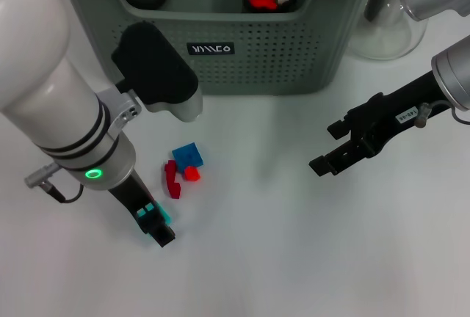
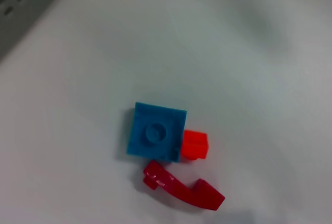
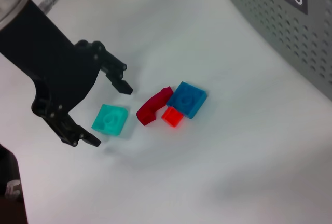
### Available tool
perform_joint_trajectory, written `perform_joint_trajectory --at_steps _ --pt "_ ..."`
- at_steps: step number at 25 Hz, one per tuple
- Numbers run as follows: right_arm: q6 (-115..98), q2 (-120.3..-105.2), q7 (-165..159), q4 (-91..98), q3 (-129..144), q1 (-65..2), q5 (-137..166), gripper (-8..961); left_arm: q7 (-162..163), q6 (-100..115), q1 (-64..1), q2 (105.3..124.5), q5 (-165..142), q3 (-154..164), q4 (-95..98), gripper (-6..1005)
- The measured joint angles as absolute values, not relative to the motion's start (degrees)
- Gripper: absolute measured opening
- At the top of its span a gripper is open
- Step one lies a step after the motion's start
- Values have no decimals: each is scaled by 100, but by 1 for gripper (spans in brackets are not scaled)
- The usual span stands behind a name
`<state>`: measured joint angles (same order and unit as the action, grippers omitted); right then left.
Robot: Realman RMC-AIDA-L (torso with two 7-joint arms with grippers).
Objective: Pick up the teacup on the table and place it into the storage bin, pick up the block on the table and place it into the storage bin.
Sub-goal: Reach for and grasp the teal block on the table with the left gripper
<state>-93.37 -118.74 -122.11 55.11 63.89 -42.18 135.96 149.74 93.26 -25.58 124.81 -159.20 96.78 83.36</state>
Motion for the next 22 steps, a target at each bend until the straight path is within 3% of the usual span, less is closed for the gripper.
perform_joint_trajectory --at_steps 15,20,22 --pt "-9314 -11874 -12217 5511 6383 -4211 13597 947 15038 9208 -2533 12481 -16047 9861 8293 798" --pt "-9314 -11866 -12217 5510 6380 -4210 13596 947 15018 9221 -2508 12481 -16054 9885 8348 608" --pt "-9315 -11865 -12217 5511 6381 -4211 13596 947 15020 9237 -2527 12481 -16064 9887 8339 469"
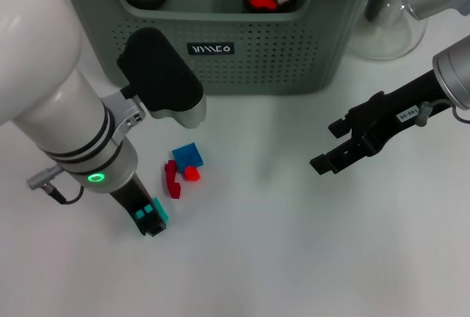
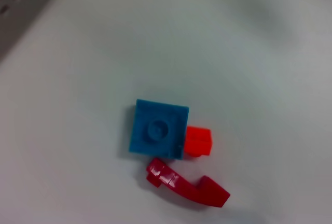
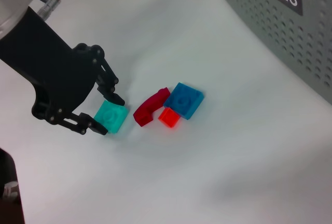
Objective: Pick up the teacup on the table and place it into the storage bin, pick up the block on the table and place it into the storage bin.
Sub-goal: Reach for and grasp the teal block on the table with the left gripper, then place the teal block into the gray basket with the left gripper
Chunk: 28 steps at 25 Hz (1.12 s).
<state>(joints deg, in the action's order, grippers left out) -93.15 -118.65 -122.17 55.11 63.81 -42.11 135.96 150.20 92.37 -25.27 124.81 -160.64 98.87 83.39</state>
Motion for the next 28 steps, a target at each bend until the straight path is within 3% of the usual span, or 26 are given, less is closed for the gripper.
perform_joint_trajectory --at_steps 1,6,12,18,28 --pt "-9315 -11864 -12217 5511 6381 -4213 13596 947 15022 9249 -2534 12481 -16079 9888 8339 400" --pt "-9314 -11865 -12217 5511 6380 -4217 13596 947 15028 9382 -2426 12482 -16221 9738 8891 398" --pt "-9300 -11857 -12217 5511 6381 -4219 13596 947 14782 10042 -2388 12446 -15844 8262 10865 395" --pt "-9308 -11869 -12241 5553 6375 -4207 13601 946 14356 10472 -3544 12263 -14106 5666 11506 396" --pt "-9309 -11874 -12234 5550 6364 -4296 13605 946 13907 8659 -4828 11972 -13963 5254 9652 395"
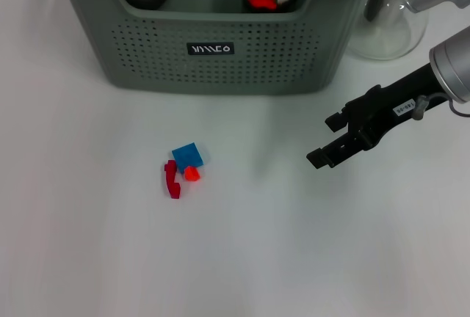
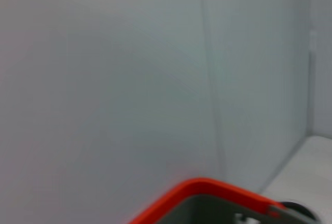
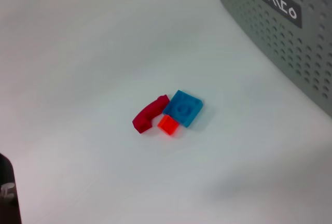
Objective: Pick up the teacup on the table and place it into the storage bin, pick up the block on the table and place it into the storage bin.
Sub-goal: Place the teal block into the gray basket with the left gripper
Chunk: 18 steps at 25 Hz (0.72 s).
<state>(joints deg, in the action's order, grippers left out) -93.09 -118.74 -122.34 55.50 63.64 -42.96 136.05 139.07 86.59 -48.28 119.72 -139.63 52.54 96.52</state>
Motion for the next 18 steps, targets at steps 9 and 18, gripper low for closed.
perform_joint_trajectory --at_steps 9,18 --pt "-9322 -11857 -12212 5555 6387 -4327 13605 946 13775 7071 -5543 11605 -14217 5271 6669 395" --pt "-9300 -11837 -12196 5529 6416 -4325 13614 944 13578 6330 -5851 11781 -14189 5560 5680 396"
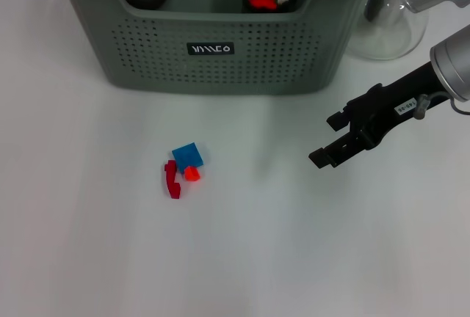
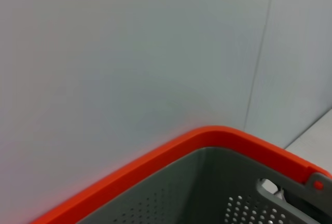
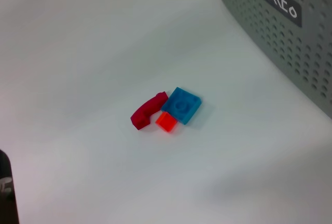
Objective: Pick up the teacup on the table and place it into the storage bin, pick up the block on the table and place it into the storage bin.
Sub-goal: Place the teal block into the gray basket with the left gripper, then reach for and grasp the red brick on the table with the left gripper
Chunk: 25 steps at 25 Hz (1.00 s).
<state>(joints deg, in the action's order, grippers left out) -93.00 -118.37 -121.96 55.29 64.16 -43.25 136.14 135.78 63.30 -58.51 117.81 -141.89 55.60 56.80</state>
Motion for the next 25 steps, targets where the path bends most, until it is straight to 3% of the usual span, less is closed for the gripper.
perform_joint_trajectory --at_steps 6,11,15,20,25 --pt "-9292 -11829 -12193 5528 6422 -4309 13653 944 13509 6334 -5827 11865 -14154 5652 5688 396" --pt "-9290 -11870 -12190 5529 6407 -4308 13778 944 13494 6362 -5818 11873 -14057 5620 5695 609" --pt "-9288 -11879 -12187 5525 6399 -4310 13781 943 13492 6519 -5749 11873 -14005 5574 5936 709" --pt "-9287 -11872 -12180 5520 6380 -4285 13784 943 13326 7402 -5122 11823 -13031 5423 7257 835" --pt "-9256 -11858 -12175 5519 6372 -4270 13781 943 12479 9241 -4435 11683 -11398 5112 8377 864"
